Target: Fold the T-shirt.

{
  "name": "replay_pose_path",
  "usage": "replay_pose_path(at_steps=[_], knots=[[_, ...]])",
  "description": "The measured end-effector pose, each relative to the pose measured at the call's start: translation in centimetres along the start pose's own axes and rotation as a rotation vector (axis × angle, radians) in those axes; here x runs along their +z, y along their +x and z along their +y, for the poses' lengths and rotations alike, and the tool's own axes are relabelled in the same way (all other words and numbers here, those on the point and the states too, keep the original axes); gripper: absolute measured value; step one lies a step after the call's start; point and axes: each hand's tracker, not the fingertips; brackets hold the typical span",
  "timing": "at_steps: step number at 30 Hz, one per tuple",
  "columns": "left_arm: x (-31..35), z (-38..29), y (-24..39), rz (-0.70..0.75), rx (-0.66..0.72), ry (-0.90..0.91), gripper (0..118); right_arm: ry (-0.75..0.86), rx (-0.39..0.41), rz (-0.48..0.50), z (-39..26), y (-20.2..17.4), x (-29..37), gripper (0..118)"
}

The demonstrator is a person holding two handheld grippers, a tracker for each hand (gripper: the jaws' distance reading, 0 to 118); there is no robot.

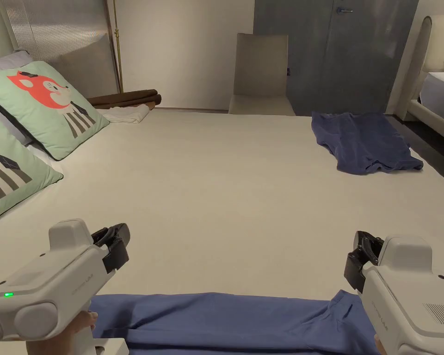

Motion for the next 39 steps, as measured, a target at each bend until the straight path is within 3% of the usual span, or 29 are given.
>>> replay_pose_path(at_steps=[10,17,18,21,22,23,26,27,31,33,35,37,39], knots=[[-0.2,-0.9,-10.6,-0.113,0.381,-0.263,0,-0.031,0.005,0.042,-0.7,-1.6,-1.1,0],[0.9,-3.1,-14.8,-0.081,0.471,-0.414,0,-0.079,-0.003,0.071,-1.6,-2.5,-2.4,0],[0.9,-3.6,-15.0,-0.06,0.49,-0.428,4,-0.085,-0.002,0.073,-1.7,-2.6,-2.6,0],[0.7,-5.0,-15.5,-0.035,0.5,-0.43,82,-0.102,-0.006,0.086,-2.1,-2.8,-3.1,0],[0.6,-5.5,-15.4,-0.03,0.503,-0.433,101,-0.105,-0.006,0.088,-2.2,-2.9,-3.2,0],[0.4,-5.8,-15.9,-0.031,0.507,-0.432,103,-0.11,-0.005,0.09,-2.2,-2.9,-3.2,0],[-0.6,-6.7,-15.6,-0.041,0.507,-0.478,100,-0.121,-0.002,0.091,-2.3,-2.9,-3.3,0],[-0.9,-6.9,-15.7,-0.04,0.496,-0.494,94,-0.126,-0.003,0.092,-2.4,-2.7,-3.4,0],[-2.2,-7.9,-13.9,-0.023,0.423,-0.518,37,-0.13,-0.005,0.081,-2.5,-2.2,-3.3,0],[-2.9,-8.6,-12.7,-0.007,0.383,-0.53,29,-0.131,-0.011,0.078,-2.5,-1.9,-3.2,0],[-3.7,-8.9,-14.3,0.022,0.36,-0.511,6,-0.133,-0.016,0.074,-2.5,-1.6,-3.0,0],[-3.4,-8.5,-13.7,0.037,0.357,-0.502,6,-0.134,-0.022,0.073,-2.5,-1.4,-3.0,0],[-2.4,-7.3,-13.1,0.058,0.27,-0.459,5,-0.135,-0.027,0.074,-2.4,-1.1,-2.9,0]])
